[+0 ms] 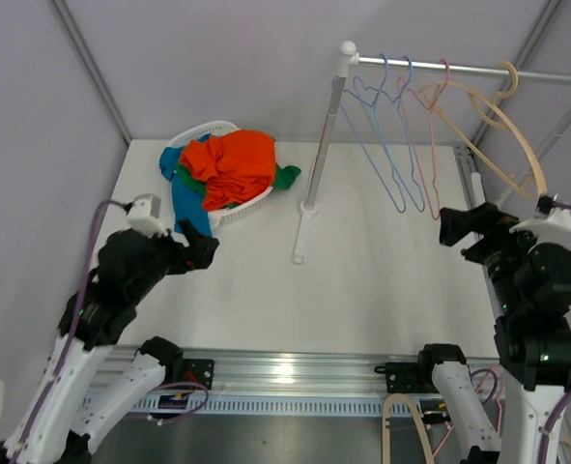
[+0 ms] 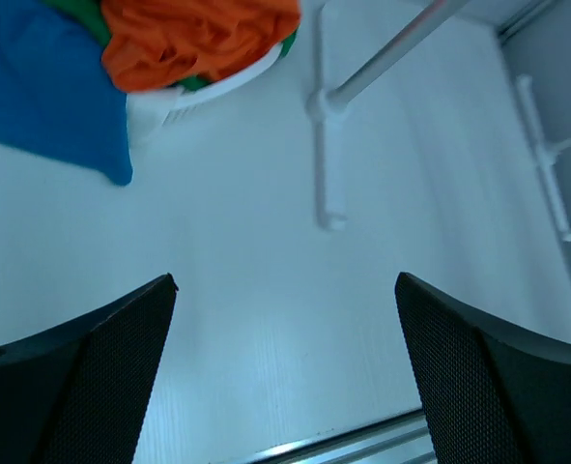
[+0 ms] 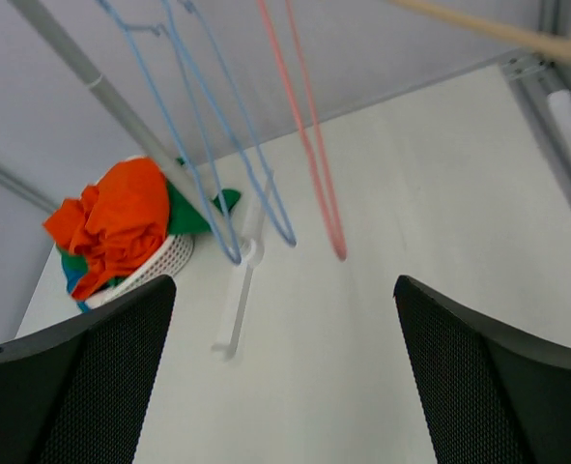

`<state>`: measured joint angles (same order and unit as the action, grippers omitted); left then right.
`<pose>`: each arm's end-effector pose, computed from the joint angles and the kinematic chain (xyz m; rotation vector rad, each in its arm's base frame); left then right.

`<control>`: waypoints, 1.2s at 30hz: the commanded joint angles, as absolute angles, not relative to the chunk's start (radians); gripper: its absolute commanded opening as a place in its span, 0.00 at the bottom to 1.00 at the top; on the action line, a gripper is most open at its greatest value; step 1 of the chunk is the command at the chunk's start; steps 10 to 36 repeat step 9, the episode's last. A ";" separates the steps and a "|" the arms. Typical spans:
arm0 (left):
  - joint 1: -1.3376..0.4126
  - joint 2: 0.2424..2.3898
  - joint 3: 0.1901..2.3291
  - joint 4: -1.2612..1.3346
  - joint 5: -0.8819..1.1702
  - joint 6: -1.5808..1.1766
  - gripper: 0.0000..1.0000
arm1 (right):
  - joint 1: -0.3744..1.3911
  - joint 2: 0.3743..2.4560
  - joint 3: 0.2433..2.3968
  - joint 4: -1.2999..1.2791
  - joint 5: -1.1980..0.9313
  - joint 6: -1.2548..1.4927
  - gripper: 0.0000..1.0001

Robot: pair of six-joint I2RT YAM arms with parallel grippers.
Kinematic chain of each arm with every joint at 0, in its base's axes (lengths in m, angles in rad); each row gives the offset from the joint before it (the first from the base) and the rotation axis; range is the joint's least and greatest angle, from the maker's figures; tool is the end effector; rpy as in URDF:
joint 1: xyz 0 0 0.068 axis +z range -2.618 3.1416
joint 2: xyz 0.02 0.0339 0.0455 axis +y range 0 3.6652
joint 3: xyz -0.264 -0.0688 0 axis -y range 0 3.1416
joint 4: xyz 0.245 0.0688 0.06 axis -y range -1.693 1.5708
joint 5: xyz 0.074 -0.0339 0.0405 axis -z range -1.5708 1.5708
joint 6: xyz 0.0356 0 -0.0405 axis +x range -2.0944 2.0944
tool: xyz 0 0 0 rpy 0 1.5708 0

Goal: Remove the t-shirt from the hanger

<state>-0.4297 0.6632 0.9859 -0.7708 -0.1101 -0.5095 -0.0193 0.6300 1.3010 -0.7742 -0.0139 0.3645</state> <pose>0.1142 -0.0480 0.3632 -0.1526 2.0441 -0.4823 0.0703 -0.0009 0.4571 0.3103 1.6523 0.2719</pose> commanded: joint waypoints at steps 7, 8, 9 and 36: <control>-0.428 0.462 0.956 -0.770 0.005 -0.380 1.00 | -0.015 0.466 1.077 -0.704 -0.227 0.420 1.00; -0.429 0.453 0.944 -0.769 0.005 -0.380 0.99 | -0.014 0.465 1.077 -0.713 -0.227 0.420 0.99; -0.428 0.445 0.937 -0.765 0.005 -0.383 0.99 | -0.014 0.466 1.077 -0.718 -0.230 0.417 1.00; -0.428 0.445 0.937 -0.765 0.005 -0.383 0.99 | -0.014 0.466 1.077 -0.718 -0.230 0.417 1.00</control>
